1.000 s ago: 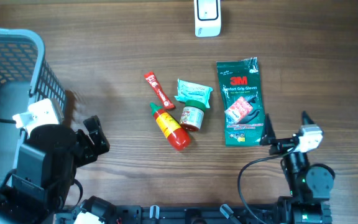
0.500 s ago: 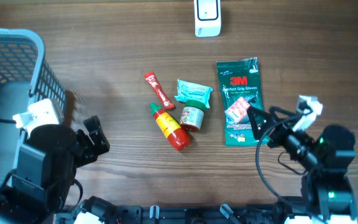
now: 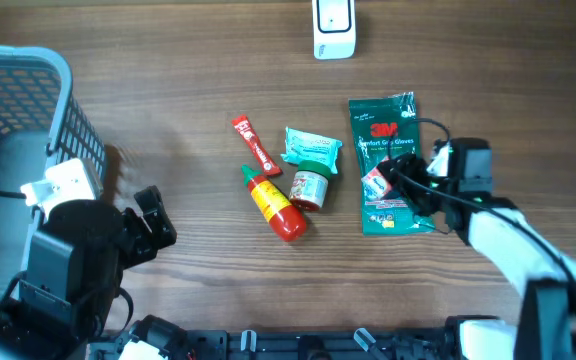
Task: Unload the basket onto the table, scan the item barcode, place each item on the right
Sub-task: 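Reach the right gripper to the orange tissue pack and grasp it, then lift the tissue pack with the right gripper toward the white scanner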
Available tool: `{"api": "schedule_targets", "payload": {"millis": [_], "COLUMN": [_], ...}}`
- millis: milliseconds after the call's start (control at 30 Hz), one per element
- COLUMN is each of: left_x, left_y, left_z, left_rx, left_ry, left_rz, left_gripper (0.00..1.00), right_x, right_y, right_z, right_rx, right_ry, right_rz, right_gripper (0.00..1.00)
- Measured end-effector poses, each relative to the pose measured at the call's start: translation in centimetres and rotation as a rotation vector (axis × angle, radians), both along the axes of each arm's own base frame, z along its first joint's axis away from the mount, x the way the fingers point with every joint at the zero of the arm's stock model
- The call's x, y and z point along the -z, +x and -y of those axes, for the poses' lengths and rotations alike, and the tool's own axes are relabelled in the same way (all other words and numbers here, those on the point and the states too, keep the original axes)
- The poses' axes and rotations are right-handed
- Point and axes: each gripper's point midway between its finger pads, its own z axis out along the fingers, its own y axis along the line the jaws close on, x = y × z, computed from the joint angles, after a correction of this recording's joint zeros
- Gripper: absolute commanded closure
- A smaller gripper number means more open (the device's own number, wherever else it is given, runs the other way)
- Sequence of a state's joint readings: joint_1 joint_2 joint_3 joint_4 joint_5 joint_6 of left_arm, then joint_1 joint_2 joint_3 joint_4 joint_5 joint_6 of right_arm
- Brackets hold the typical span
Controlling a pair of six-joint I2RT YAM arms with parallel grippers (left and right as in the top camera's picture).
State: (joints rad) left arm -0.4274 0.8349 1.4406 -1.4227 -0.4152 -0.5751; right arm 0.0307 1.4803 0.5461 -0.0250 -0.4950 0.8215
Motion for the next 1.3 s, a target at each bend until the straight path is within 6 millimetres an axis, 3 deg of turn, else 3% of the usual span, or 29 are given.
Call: {"api": "schedule_targets", "payload": {"millis": [133, 200, 367, 467, 533, 667, 800, 1000, 1167, 1300], "left_x": [0.0, 0.0, 0.0, 0.0, 0.0, 0.0, 0.0, 0.0, 0.0, 0.0], "left_y": [0.0, 0.0, 0.0, 0.0, 0.0, 0.0, 0.0, 0.0, 0.0, 0.0], "left_z": [0.0, 0.0, 0.0, 0.0, 0.0, 0.0, 0.0, 0.0, 0.0, 0.0], "left_rx": [0.0, 0.0, 0.0, 0.0, 0.0, 0.0, 0.0, 0.0, 0.0, 0.0], "left_ry": [0.0, 0.0, 0.0, 0.0, 0.0, 0.0, 0.0, 0.0, 0.0, 0.0], "left_rz": [0.0, 0.0, 0.0, 0.0, 0.0, 0.001, 0.0, 0.0, 0.0, 0.0], "left_gripper": [0.0, 0.0, 0.0, 0.0, 0.0, 0.0, 0.0, 0.0, 0.0, 0.0], "right_x": [2.0, 2.4, 1.4, -2.6, -7.7, -17.2, -21.9, -24.0, -24.0, -23.8], "right_y": [0.6, 0.6, 0.8, 1.2, 1.0, -2.9, -7.7, -12.8, -14.0, -13.5], "right_z": [-0.3, -0.2, -0.6, -1.6, -2.8, -5.8, -7.6, -8.6, -8.7, -8.7], "right_rx": [0.018, 0.028, 0.005, -0.053, -0.14, -0.388, -0.599, -0.831, -0.879, -0.877], "right_ry": [0.017, 0.019, 0.039, 0.083, 0.131, 0.258, 0.373, 0.522, 0.573, 0.53], "right_rz": [-0.036, -0.052, -0.019, 0.104, 0.264, 0.56, 0.694, 0.721, 0.69, 0.743], "right_gripper": [0.69, 0.78, 0.84, 0.89, 0.92, 0.95, 0.95, 0.95, 0.94, 0.95]}}
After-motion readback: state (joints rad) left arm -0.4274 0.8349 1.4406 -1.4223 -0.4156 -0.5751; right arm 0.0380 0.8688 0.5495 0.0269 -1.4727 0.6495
